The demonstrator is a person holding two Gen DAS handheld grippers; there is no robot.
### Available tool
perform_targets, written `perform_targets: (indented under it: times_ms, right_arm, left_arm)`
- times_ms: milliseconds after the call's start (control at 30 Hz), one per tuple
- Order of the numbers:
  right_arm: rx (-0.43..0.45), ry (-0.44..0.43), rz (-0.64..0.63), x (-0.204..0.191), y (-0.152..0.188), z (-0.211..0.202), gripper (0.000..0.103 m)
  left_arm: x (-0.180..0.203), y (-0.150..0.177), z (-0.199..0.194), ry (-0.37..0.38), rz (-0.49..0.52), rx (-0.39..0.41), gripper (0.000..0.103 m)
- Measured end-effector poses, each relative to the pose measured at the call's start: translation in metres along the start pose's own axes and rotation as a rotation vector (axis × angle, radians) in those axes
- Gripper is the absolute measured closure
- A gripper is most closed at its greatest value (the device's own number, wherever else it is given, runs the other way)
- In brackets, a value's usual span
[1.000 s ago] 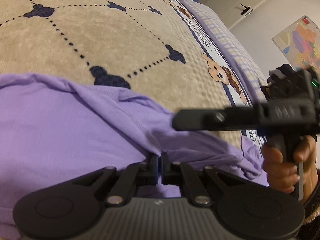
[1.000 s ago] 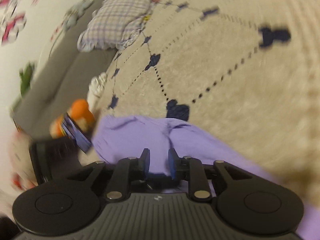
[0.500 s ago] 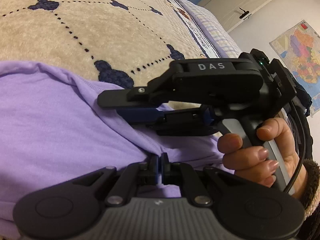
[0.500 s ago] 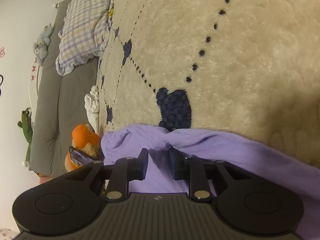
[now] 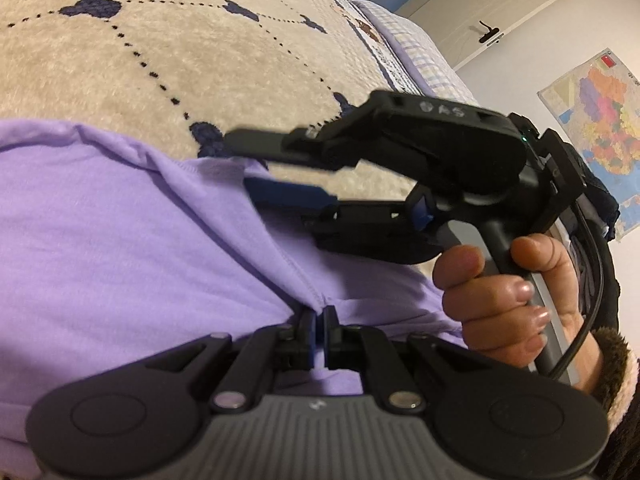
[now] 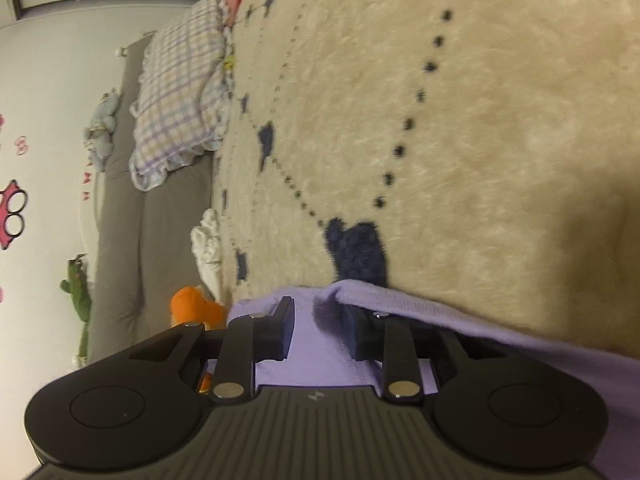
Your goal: Fold clothes
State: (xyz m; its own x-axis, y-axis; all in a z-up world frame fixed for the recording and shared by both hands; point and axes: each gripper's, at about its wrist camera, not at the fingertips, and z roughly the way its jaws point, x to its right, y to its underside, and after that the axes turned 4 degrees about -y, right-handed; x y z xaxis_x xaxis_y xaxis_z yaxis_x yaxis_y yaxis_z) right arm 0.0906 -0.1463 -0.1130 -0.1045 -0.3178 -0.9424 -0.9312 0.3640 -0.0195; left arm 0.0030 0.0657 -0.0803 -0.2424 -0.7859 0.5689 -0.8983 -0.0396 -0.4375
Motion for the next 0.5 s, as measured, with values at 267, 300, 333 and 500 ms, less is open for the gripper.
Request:
perform_targets:
  times_ms: [267,300,333,500]
  right_arm:
    - [0.095,-0.026,0.024,0.002,-0.011,-0.027,0.073]
    - [0.097,-0.027,0.026,0.002,-0.012,-0.028,0.073]
    - [0.1,-0.029,0.029,0.003,-0.013,-0.03,0.073]
    - [0.011,0.046,0.006,0.002,-0.013,-0.023,0.073]
  left_arm:
    - [-0.009,-0.018,-0.026,0.021,-0.03,0.09,0.099]
    - [-0.013,-0.02,-0.027,0.016,-0.049,0.099,0.099]
    - [-0.017,-0.023,-0.028,0.009,-0.066,0.107,0.099]
    - [-0.029,-0.029,-0.025,-0.029,-0.109,0.113,0.099]
